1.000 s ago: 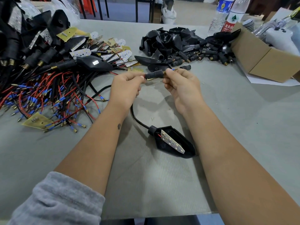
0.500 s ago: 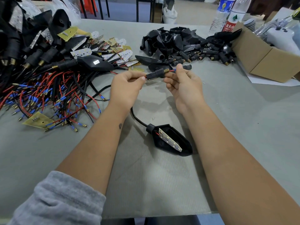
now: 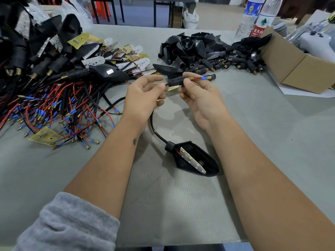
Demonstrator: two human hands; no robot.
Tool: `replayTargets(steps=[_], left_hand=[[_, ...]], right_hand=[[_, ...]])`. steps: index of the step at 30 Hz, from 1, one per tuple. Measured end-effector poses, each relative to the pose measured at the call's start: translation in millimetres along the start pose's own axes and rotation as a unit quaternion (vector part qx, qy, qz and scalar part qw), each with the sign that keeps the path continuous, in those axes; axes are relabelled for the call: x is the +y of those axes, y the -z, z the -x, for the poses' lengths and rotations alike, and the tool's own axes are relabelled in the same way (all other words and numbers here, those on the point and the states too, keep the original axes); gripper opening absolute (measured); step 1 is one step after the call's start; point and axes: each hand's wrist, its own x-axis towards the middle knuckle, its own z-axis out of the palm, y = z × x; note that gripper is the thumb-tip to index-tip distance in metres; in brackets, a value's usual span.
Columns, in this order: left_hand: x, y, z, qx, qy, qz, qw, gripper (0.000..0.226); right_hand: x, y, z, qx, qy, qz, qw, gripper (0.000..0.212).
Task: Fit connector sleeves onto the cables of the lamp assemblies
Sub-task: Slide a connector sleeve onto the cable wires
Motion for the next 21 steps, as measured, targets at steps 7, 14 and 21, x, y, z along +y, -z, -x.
replayTargets(steps=[7,14,21], left_hand=[[3.1,-2.7,0.4,-0.078,0.036,-0.077,0.993,0.017],[0.1,-4.3,2.5,-0.084,0.026,-0.085,0.992,0.024],[0.5,6.3,-5.7,-0.027,0.021,-0.157,0.987,0.021]], right_hand=[[-5.0,8.4,-9.9,0.095,0.012,-0.179,0.979,0.011],[-7.4,13.4,-9.1,0.118,-0.008,-0.153,0.981,0.029],[-6.6,14.9,-7.9,0.147,-0.005,-0.069,0.987,0.035]])
